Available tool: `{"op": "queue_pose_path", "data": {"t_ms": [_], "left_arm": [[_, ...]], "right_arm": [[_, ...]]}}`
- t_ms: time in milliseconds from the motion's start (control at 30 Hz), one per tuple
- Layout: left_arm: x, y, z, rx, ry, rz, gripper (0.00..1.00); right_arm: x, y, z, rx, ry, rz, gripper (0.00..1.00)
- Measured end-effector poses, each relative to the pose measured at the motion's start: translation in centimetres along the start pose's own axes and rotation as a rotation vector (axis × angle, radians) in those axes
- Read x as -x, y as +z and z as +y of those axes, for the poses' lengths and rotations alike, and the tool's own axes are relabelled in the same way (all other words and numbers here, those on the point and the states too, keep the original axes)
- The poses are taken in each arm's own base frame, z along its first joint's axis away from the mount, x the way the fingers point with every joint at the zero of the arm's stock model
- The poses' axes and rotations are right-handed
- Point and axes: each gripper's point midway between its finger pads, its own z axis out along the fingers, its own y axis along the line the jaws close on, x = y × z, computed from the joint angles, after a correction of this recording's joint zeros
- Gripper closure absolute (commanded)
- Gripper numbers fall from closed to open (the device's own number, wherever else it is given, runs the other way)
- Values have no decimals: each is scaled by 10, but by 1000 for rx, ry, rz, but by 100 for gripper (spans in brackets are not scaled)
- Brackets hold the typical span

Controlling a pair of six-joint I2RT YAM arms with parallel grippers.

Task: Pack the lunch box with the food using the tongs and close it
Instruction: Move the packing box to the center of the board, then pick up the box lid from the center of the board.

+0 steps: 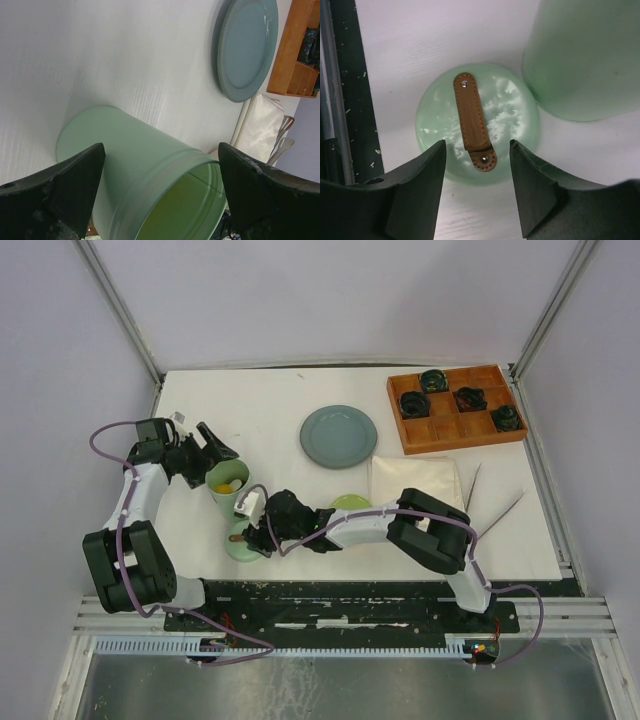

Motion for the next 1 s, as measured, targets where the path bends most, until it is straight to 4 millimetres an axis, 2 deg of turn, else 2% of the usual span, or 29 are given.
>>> {"op": "queue_pose_path", "data": {"t_ms": [133, 300, 467, 567, 767, 867, 1000], "left_arm": [[0, 0, 0, -2, 0, 1, 1], [-1, 1, 0, -6, 1, 1, 2], [-2, 1, -1, -17, 1, 6, 2], [-5, 2, -2, -27, 1, 13, 2], [-12, 5, -10, -45, 23, 27, 2], [-19, 9, -17, -60, 38, 38, 2], [-30, 13, -28, -80, 37, 51, 1]], "right_arm": [[-1, 7, 7, 39, -47, -6, 41], [1, 13, 7, 51, -90, -14, 76], [0, 11, 3, 22, -79, -28, 91], [-7, -3, -1, -15, -69, -29, 95], [-17, -45, -8, -90, -57, -16, 96], [-9, -69, -9, -113, -54, -42, 96], [19, -102, -12, -158, -51, -120, 96]]}}
